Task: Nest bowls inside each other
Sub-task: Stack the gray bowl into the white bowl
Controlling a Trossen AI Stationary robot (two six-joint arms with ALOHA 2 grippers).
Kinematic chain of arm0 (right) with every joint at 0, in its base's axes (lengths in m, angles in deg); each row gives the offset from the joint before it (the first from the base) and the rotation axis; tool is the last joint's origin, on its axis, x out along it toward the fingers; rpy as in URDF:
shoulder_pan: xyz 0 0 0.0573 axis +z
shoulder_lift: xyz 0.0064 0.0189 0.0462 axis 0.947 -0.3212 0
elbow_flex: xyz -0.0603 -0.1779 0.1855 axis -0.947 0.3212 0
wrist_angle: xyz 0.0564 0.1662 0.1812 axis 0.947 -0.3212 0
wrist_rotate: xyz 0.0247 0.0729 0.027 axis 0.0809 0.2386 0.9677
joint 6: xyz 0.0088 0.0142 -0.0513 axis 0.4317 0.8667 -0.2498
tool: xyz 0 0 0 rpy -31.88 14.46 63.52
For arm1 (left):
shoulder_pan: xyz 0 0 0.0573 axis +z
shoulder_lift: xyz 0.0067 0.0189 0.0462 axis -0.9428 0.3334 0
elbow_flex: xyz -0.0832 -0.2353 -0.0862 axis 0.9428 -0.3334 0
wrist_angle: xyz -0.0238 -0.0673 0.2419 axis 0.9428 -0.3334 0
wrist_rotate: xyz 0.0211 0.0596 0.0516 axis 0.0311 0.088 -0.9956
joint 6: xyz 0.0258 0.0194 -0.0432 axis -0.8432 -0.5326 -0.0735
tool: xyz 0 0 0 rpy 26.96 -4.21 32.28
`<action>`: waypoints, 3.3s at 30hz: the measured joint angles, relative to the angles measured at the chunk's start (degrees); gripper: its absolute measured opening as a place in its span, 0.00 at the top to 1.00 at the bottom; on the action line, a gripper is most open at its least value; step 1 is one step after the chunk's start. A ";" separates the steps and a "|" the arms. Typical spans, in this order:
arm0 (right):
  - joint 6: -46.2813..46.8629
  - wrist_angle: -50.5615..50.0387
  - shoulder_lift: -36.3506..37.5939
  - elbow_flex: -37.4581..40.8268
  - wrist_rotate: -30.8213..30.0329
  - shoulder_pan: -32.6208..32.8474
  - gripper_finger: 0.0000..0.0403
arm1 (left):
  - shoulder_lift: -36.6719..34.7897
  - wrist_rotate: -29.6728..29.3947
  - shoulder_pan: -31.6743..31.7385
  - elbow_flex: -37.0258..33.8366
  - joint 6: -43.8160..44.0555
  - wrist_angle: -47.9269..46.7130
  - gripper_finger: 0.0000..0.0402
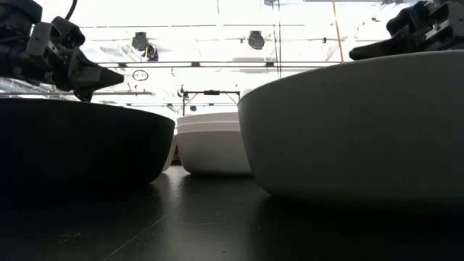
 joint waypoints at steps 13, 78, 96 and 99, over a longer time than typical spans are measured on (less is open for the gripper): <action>2.72 -2.56 0.00 -4.63 4.63 0.45 0.43 | 0.00 0.01 0.00 0.02 -0.82 -0.67 0.95; 32.27 -29.89 -58.55 -41.19 -9.02 28.57 0.37 | 0.00 0.19 0.00 0.09 -4.83 0.83 0.92; 34.76 -28.44 -62.58 -41.19 -7.60 28.68 0.37 | 0.00 0.25 0.00 0.09 -5.56 1.26 0.92; 34.77 -28.34 -62.58 -41.19 -7.60 28.68 0.37 | 0.00 0.25 0.00 0.09 -5.56 1.26 0.92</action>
